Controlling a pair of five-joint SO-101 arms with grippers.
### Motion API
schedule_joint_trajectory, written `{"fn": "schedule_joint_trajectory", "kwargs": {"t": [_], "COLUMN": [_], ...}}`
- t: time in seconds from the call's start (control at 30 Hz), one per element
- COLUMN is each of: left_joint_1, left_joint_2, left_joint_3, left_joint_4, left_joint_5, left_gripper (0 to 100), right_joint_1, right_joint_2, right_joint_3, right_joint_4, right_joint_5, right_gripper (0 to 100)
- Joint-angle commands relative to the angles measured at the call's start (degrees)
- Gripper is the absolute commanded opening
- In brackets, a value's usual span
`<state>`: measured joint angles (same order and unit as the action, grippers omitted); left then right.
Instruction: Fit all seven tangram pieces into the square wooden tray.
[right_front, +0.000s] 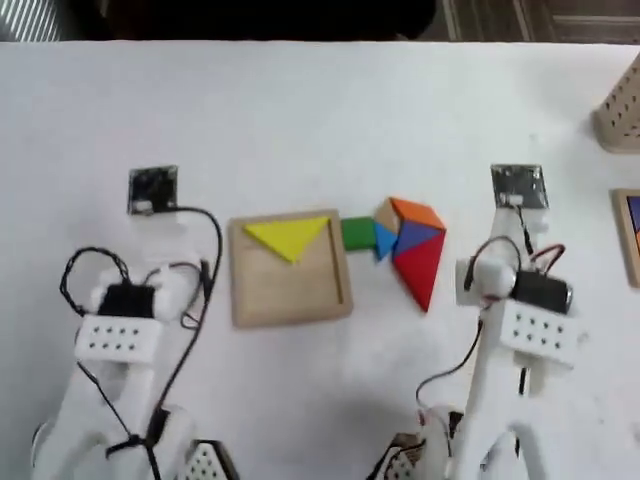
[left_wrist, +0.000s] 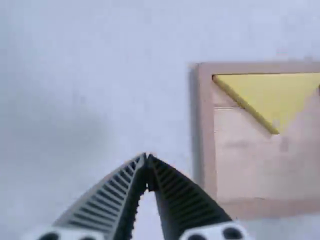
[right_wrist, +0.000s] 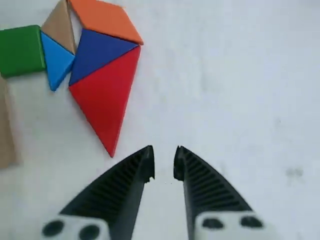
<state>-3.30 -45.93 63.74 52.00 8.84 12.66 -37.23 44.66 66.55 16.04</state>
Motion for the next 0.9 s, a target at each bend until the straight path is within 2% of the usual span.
{"fn": "schedule_joint_trajectory", "kwargs": {"t": [0.0, 0.1, 0.23, 0.33, 0.43, 0.6, 0.87], "left_joint_1": [-1.1, -2.9, -4.3, -4.4, -4.4, -4.3, -4.4], "left_joint_2": [-1.8, -1.8, -1.8, -1.8, -1.8, -1.8, -1.8], "left_joint_3": [-0.4, -0.3, -0.1, -0.1, 0.0, -0.1, 0.0], "left_joint_4": [-1.3, -1.2, -1.2, -1.7, -1.8, -1.8, -1.8], "left_joint_5": [-0.5, -0.4, -0.4, -0.4, -0.4, -0.4, -0.4], "left_gripper": [4, 15, 29, 30, 29, 29, 29], "right_joint_1": [-3.7, -9.6, -14.9, -17.6, -18.9, -18.3, -18.5], "right_joint_2": [11.0, 18.0, 24.4, 27.8, 31.4, 36.5, 42.1], "right_joint_3": [-7.4, -8.4, -8.1, -8.1, -8.1, -8.7, -14.9], "right_joint_4": [0.3, -3.2, -8.6, -11.5, -14.2, -18.1, -16.3], "right_joint_5": [-4.7, -8.3, -15.0, -18.9, -21.1, -21.0, -21.0], "right_gripper": [8.7, 9.4, 17.4, 24.1, 26.4, 27.1, 31.7]}}
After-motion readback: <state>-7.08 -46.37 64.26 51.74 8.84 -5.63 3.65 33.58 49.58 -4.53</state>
